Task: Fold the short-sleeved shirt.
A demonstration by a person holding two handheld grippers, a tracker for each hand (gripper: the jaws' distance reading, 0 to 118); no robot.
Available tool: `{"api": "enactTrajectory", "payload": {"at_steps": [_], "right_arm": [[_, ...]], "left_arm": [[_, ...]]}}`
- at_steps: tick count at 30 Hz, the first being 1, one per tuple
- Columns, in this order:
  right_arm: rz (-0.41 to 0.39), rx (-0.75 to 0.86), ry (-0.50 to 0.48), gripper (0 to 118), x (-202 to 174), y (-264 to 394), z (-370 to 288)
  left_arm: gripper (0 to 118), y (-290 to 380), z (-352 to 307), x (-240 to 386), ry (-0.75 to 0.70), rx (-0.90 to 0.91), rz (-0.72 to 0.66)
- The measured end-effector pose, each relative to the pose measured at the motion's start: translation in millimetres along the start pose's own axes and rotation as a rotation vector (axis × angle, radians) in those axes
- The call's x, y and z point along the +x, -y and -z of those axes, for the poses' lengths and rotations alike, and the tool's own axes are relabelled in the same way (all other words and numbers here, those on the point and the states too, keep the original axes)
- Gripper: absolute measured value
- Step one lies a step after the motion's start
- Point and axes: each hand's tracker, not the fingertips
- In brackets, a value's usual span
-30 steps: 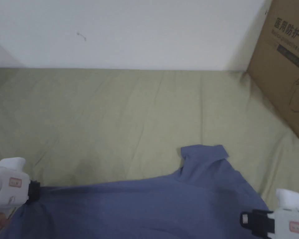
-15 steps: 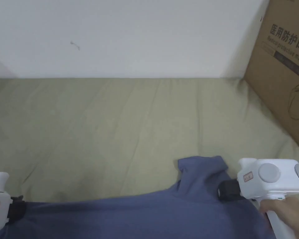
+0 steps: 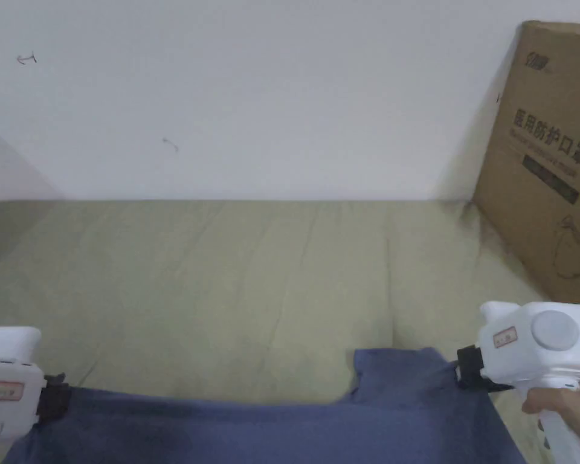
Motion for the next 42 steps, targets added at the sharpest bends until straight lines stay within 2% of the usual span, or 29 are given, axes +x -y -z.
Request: {"api": "enactTrajectory", "payload": {"at_steps": [2,3,6,9,11,16,19,21,22,24,26,27,30,33,35,39,41,42], "right_arm": [[0.046,0.070,-0.057,1,-2,-19,-35],[0.044,0.109,-0.068,1,-8,-28,-55],[0.000,0.215,-0.043,1,-20,-64,-107],[-0.007,0.302,-0.031,1,-32,-102,-160],[-0.025,0.356,-0.053,1,-40,-126,-194],[-0.118,0.481,0.048,1,-75,-199,-275],[-0.083,0.534,0.038,1,-90,-248,-312],[-0.077,0.615,0.010,1,-102,-278,-335],[-0.080,0.589,0.033,1,-106,-297,-344],[-0.036,0.623,0.051,1,-112,-326,-356],[0.029,0.669,0.026,1,-115,-346,-364],[0.039,0.655,0.037,1,-116,-354,-366],[0.024,0.678,0.030,1,-120,-367,-368],[0.027,0.709,0.023,1,-124,-361,-364],[0.002,0.704,0.028,1,-123,-357,-351],[0.002,0.628,0.051,1,-115,-344,-294],[-0.002,0.558,0.056,1,-108,-334,-256],[-0.005,0.517,0.077,1,-104,-327,-232]], "left_arm": [[2,-21,-23,3,-0.037,0.063,0.024],[2,-36,-35,4,-0.045,0.090,0.038],[2,-81,-74,5,-0.051,0.199,0.027],[2,-130,-112,4,-0.046,0.285,-0.025],[2,-164,-138,9,-0.068,0.331,0.010],[2,-262,-210,22,-0.122,0.489,0.065],[2,-323,-241,26,-0.157,0.533,0.074],[2,-356,-260,29,-0.190,0.623,0.040],[2,-372,-265,30,-0.206,0.652,0.039],[2,-402,-270,29,-0.192,0.662,0.026],[2,-434,-265,21,-0.177,0.709,-0.027],[2,-441,-264,21,-0.189,0.691,0.007],[2,-447,-255,25,-0.248,0.716,0.048],[2,-448,-239,19,-0.229,0.752,0.027],[2,-441,-223,21,-0.228,0.737,0.031],[2,-423,-159,14,-0.202,0.705,0.014],[2,-407,-116,10,-0.183,0.618,0.000],[2,-377,-101,21,-0.196,0.552,0.033]]}}
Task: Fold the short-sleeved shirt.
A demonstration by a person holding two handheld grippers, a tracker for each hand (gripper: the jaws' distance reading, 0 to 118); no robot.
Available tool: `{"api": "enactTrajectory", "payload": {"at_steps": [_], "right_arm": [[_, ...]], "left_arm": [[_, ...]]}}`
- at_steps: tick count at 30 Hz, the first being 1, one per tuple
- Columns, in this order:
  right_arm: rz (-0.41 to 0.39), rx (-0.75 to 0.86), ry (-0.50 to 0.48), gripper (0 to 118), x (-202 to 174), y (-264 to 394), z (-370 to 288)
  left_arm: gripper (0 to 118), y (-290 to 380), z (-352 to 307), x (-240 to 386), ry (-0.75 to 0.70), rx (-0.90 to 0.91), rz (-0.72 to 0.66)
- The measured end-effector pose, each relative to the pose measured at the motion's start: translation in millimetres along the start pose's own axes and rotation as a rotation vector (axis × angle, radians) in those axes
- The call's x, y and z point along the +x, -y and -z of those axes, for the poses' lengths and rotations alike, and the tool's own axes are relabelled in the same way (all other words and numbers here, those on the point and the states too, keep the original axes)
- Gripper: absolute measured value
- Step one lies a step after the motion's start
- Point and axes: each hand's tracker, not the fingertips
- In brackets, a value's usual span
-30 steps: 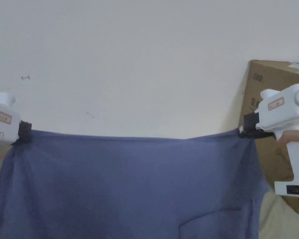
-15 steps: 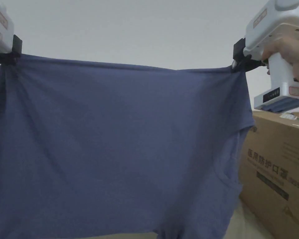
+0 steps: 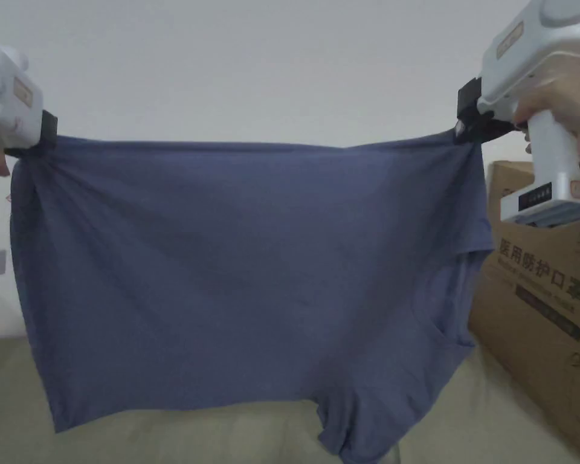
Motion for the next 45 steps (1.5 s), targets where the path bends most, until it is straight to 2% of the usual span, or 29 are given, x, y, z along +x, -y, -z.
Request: {"api": "enactTrajectory", "payload": {"at_steps": [5,6,8,10,12,14,16,17,18,19,20,21,23,26,27,28,31,34,35,36,38,39,45], "right_arm": [[0.038,-0.180,0.012,1,13,102,91],[0.022,-0.233,0.035,1,14,129,111],[-0.061,-0.373,0.083,1,16,183,150],[-0.065,-0.453,0.101,1,28,237,188],[0.006,-0.500,0.078,1,38,288,208],[0.028,-0.585,0.064,1,48,331,220],[-0.056,-0.669,0.083,1,60,357,227],[-0.057,-0.653,0.100,1,68,362,225],[-0.041,-0.642,0.087,1,75,367,220],[0.028,-0.617,0.026,1,83,370,211],[0.084,-0.597,0.003,1,88,374,201],[0.104,-0.597,-0.007,1,90,378,187],[0.050,-0.570,-0.030,1,89,390,159],[-0.161,-0.556,-0.007,1,76,421,105],[-0.196,-0.554,-0.004,1,73,433,87],[-0.199,-0.551,-0.013,1,71,448,65],[-0.091,-0.548,-0.033,1,75,493,2],[-0.094,-0.544,-0.014,1,77,548,-62],[-0.059,-0.551,-0.008,1,80,564,-80],[0.020,-0.563,-0.014,1,83,578,-101],[0.090,-0.556,-0.040,1,84,606,-139],[0.103,-0.553,-0.044,1,86,617,-156],[0.056,-0.544,-0.062,1,89,658,-228]], "left_arm": [[2,128,66,24,0.005,-0.214,0.050],[2,160,77,29,0.004,-0.263,0.059],[2,217,94,40,0.029,-0.373,0.092],[2,276,110,48,0.030,-0.449,0.109],[2,320,119,47,0.027,-0.513,0.057],[2,358,124,42,0.034,-0.590,-0.038],[2,383,127,28,0.041,-0.614,-0.060],[2,391,122,25,0.050,-0.607,-0.058],[2,396,116,22,0.051,-0.617,-0.054],[2,399,107,19,0.065,-0.612,-0.056],[2,400,99,17,0.073,-0.610,-0.050],[2,402,87,16,0.067,-0.600,-0.040],[2,406,58,13,0.080,-0.572,-0.035],[2,416,4,5,0.103,-0.532,-0.005],[2,419,-15,3,0.102,-0.528,-0.004],[2,424,-36,1,0.107,-0.521,-0.001],[2,443,-103,-6,0.091,-0.514,0.044],[2,472,-173,-22,0.093,-0.509,0.061],[2,480,-194,-26,0.082,-0.510,0.052],[2,491,-218,-32,0.081,-0.511,0.040],[2,511,-255,-41,0.074,-0.529,0.024],[2,523,-270,-45,0.070,-0.531,0.018],[2,570,-330,-58,0.039,-0.553,-0.027]]}}
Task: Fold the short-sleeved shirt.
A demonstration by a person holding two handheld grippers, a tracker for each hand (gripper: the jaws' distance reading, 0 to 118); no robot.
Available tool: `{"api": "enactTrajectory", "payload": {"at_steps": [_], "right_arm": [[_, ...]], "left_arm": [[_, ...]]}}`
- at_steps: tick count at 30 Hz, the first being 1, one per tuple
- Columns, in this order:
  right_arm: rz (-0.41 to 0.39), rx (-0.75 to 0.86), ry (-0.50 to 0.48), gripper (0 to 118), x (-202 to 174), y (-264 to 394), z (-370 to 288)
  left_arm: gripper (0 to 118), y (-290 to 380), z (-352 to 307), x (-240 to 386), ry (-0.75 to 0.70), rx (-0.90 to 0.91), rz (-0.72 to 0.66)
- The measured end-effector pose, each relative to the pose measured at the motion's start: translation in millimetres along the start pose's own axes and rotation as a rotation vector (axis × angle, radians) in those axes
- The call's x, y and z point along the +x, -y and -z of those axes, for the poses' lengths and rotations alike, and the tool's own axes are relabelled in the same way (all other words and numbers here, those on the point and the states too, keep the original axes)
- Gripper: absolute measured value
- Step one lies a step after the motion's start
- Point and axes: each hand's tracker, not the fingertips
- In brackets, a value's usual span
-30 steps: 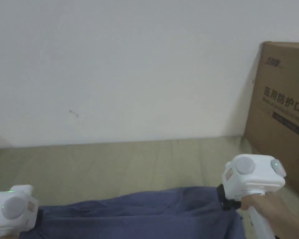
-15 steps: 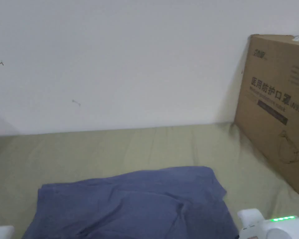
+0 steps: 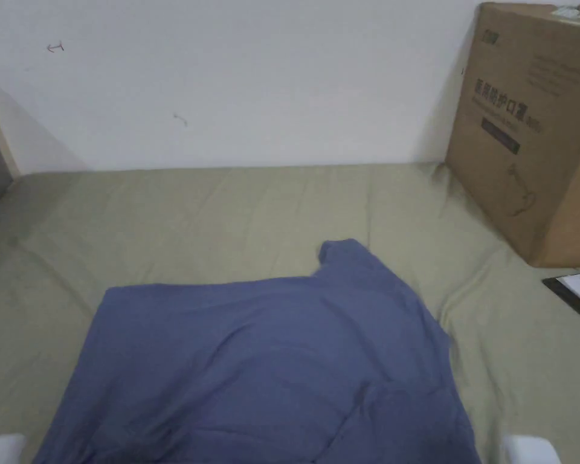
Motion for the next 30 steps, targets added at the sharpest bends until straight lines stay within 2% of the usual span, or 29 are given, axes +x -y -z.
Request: {"api": "enactTrajectory", "payload": {"at_steps": [4,5,6,7,8,9,10,14,16,17,18,19,20,21,22,26,28,29,30], "right_arm": [[0.012,0.016,-0.020,2,4,17,-4],[0.012,0.036,-0.023,12,2,19,-4],[0.009,0.044,-0.020,31,1,20,-3],[0.006,0.035,-0.003,56,-1,19,-3],[0.001,0.021,0.030,88,-3,19,-3],[-0.006,0.018,0.041,96,-4,22,-3],[-0.010,0.029,0.036,94,-5,26,-6],[-0.025,0.067,0.046,93,-9,36,-28],[-0.030,0.119,0.007,87,-14,44,-47],[-0.023,0.132,-0.016,68,-16,46,-54],[-0.013,0.150,-0.037,47,-18,49,-60],[0.000,0.170,-0.049,21,-20,52,-64],[0.009,0.170,-0.039,1,-23,53,-67],[0.011,0.174,-0.040,0,-26,55,-70],[0.002,0.183,-0.054,0,-28,55,-71],[-0.056,0.178,-0.045,0,-40,51,-69],[-0.078,0.174,-0.038,0,-43,47,-64],[-0.080,0.168,-0.033,0,-44,46,-63],[-0.082,0.163,-0.033,0,-44,45,-61]], "left_arm": [[5,26,-6,-1,0.005,0.017,-0.021],[17,29,-5,2,0.003,0.014,-0.018],[35,31,-5,4,-0.011,0.014,-0.011],[60,33,-5,4,-0.023,0.003,-0.014],[89,32,-6,3,-0.027,-0.009,-0.021],[101,33,-10,2,-0.018,-0.004,-0.039],[105,34,-16,-2,0.007,0.030,-0.076],[106,41,-44,-7,0.040,0.115,-0.175],[106,49,-53,-12,0.067,0.108,-0.223],[105,52,-56,-11,0.091,0.089,-0.225],[99,55,-60,-10,0.103,0.086,-0.226],[79,60,-63,-10,0.104,0.096,-0.217],[38,62,-65,-6,0.087,0.098,-0.198],[9,63,-64,1,0.031,0.091,-0.159],[3,65,-64,6,-0.011,0.096,-0.117],[0,64,-61,9,0.033,0.088,-0.111],[0,60,-58,7,-0.007,0.114,-0.102],[6,56,-56,7,-0.040,0.118,-0.089],[21,52,-55,6,-0.087,0.135,-0.079]]}}
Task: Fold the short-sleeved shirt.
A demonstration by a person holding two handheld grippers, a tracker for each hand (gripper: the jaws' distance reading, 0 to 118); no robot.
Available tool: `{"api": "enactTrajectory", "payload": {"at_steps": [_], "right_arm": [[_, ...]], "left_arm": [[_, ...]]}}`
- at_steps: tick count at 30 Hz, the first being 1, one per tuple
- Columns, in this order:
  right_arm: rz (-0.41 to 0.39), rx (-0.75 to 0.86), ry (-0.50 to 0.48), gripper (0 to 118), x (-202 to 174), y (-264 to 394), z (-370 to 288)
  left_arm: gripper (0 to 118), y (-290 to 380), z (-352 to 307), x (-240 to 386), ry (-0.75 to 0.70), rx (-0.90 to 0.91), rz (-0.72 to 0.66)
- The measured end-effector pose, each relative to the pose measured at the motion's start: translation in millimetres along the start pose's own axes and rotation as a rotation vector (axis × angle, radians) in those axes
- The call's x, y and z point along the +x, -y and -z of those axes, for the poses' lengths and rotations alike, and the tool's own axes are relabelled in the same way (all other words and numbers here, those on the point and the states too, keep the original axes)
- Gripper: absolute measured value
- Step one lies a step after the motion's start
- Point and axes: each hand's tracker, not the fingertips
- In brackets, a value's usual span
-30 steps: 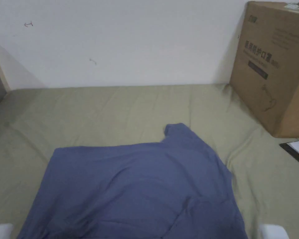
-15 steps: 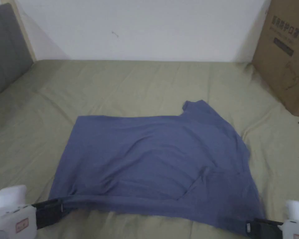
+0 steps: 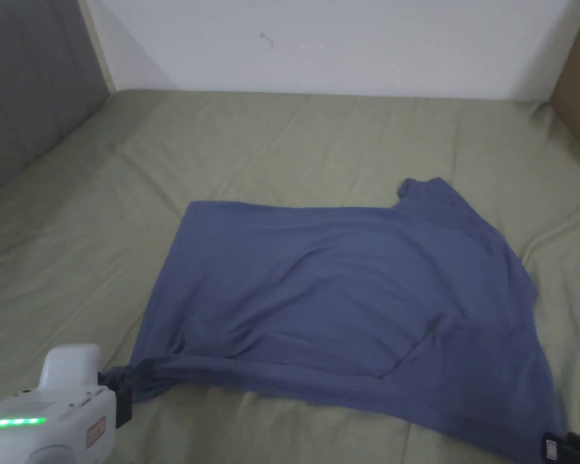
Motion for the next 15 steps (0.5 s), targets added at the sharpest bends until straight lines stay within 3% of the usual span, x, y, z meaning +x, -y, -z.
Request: {"api": "enactTrajectory", "payload": {"at_steps": [1,2,3,5,6,7,8,9,13,15], "right_arm": [[0.005,-0.003,-0.001,0,0,0,2],[0.015,-0.010,-0.007,0,4,0,4],[0.026,-0.017,-0.014,0,5,0,5],[0.054,-0.027,-0.023,0,6,2,8],[0.064,-0.035,-0.027,0,10,3,10],[0.073,-0.034,-0.025,0,11,5,10],[0.082,-0.037,-0.026,0,12,6,11],[0.092,-0.046,-0.027,0,13,7,12],[0.110,-0.061,0.002,0,18,9,17],[0.068,-0.068,0.061,1,18,8,20]], "left_arm": [[50,-3,3,-2,-0.001,0.023,0.006],[88,-7,7,-5,0.004,0.025,0.008],[102,-10,14,-8,0.008,0.027,0.005],[102,-16,26,-14,0.025,0.014,-0.025],[96,-17,35,-18,0.039,-0.029,-0.070],[78,-16,44,-22,0.056,-0.074,-0.120],[26,-13,51,-26,0.076,-0.093,-0.167],[3,-10,58,-30,0.102,-0.112,-0.204],[2,-11,49,-22,0.107,-0.079,-0.154],[2,-10,48,-18,0.086,-0.078,-0.137]]}}
